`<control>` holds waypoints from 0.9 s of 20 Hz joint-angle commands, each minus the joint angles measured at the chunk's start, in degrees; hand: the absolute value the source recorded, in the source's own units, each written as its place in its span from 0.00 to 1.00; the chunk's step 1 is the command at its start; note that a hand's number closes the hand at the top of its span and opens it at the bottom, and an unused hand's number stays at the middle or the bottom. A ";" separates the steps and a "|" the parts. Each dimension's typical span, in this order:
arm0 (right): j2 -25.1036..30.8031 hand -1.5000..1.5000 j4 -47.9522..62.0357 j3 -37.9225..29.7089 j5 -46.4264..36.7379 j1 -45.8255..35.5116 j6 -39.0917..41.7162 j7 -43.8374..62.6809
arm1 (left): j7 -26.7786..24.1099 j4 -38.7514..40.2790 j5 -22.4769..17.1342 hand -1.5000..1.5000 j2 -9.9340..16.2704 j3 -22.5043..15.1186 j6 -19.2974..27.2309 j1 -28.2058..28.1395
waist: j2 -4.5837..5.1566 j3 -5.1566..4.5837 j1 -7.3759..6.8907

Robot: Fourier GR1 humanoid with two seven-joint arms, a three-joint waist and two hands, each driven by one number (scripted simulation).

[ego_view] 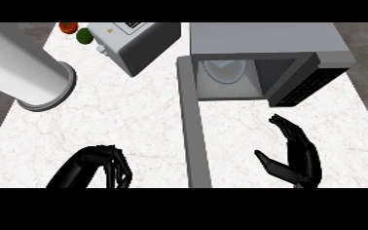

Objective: Pick up the milk, place it into the microwave and close the microwave

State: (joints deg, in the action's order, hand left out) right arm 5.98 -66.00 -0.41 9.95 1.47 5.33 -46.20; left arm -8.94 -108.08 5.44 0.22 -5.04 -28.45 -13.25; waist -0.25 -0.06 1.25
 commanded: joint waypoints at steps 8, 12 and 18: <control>6.29 0.00 -19.27 -4.38 4.56 9.47 1.16 9.29 | 0.38 21.16 5.69 1.00 -0.21 -12.97 13.88 20.28 | 0.30 0.02 -0.28; 7.86 0.00 -21.65 -4.43 4.18 12.81 4.07 6.35 | -1.50 28.03 8.89 1.00 -0.21 -24.05 25.12 28.75 | 0.38 0.02 0.78; 9.60 0.00 -28.63 -6.52 8.38 12.11 5.23 12.33 | 3.76 38.85 4.06 1.00 -0.20 -32.78 34.50 38.65 | 0.48 0.01 0.83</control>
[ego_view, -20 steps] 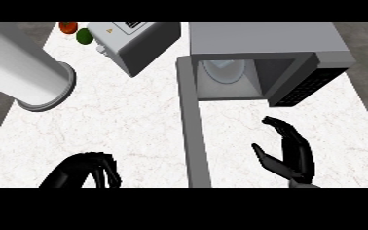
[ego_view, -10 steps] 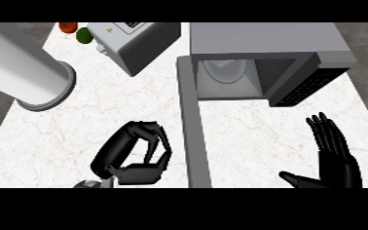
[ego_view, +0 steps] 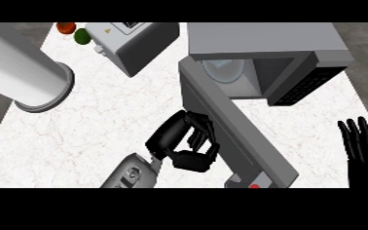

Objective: Pick up the milk, place it into the microwave and close the microwave

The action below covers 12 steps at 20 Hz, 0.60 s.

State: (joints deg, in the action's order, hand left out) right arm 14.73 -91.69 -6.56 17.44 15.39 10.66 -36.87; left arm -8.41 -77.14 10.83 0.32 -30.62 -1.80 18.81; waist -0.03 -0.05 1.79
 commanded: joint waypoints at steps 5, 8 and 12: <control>2.10 0.00 -8.15 0.02 4.86 -2.04 2.80 6.81 | 4.36 16.38 -12.72 1.00 -0.31 -16.41 13.29 12.12 | 0.62 -0.05 2.67; 4.93 0.00 -8.16 -1.33 7.50 -4.17 5.57 8.85 | 4.88 18.26 -18.71 1.00 -0.31 -21.56 14.99 15.84 | 0.75 -0.04 3.06; 4.81 0.00 -12.09 0.66 7.75 -6.56 4.99 11.49 | 1.36 19.36 -25.77 0.00 -0.30 -21.14 18.80 19.63 | 1.31 -0.18 5.61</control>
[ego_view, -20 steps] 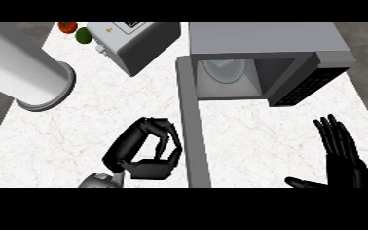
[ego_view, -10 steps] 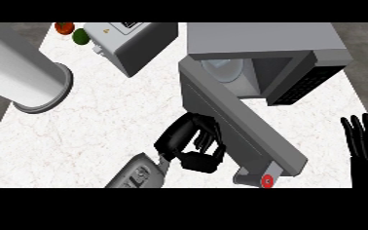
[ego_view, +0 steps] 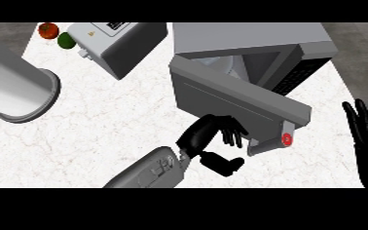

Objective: Pick up the milk, place it into the microwave and close the microwave

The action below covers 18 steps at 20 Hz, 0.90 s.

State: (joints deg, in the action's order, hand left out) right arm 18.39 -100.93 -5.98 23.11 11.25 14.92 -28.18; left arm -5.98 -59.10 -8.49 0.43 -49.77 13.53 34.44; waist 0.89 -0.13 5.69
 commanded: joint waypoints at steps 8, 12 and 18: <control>3.08 0.00 -6.31 3.14 3.94 -4.82 4.79 4.95 | -8.50 1.38 -15.20 1.00 -0.42 0.05 7.05 10.46 | 1.74 -0.24 7.09; 4.42 0.00 -7.60 2.19 5.45 -5.99 5.47 5.83 | -8.57 4.67 -18.57 1.00 -0.42 1.73 7.56 15.34 | 2.13 -0.10 9.42; 6.26 0.00 -8.90 1.41 7.76 -6.68 6.31 8.00 | -8.35 8.16 -22.32 1.00 -0.43 3.48 9.98 21.71 | 2.60 0.07 12.78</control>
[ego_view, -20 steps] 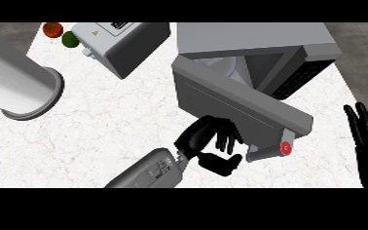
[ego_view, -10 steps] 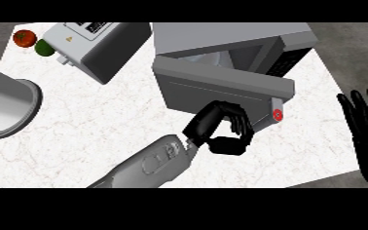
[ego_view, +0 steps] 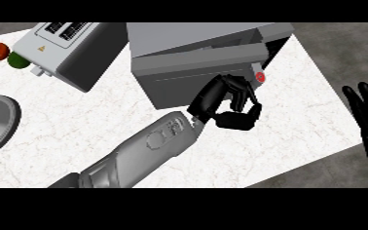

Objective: Pick up the milk, place it into the microwave and close the microwave

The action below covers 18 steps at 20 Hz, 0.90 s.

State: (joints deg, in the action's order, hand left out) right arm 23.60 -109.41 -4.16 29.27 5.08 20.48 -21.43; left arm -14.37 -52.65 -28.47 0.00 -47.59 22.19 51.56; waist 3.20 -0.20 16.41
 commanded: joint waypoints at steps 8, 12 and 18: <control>2.90 0.00 -1.96 0.10 4.34 -3.23 1.82 4.08 | -1.18 6.85 -6.31 1.00 0.04 2.91 2.17 9.85 | 1.40 0.12 4.24; 4.18 0.00 -2.27 -0.79 5.57 -4.03 2.38 4.83 | -1.51 7.90 -7.17 1.00 0.06 2.75 3.42 10.68 | 1.60 0.23 5.49; 6.00 0.00 -2.56 -1.90 7.56 -4.79 2.89 6.49 | -2.50 8.05 -8.79 1.00 0.09 2.17 5.49 10.77 | 1.59 0.26 7.03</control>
State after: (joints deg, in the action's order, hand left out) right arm 28.67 -111.62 -5.55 35.74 0.59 22.88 -15.69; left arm -16.83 -47.68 -36.61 1.86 -46.57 27.56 57.14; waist 4.35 -0.08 21.74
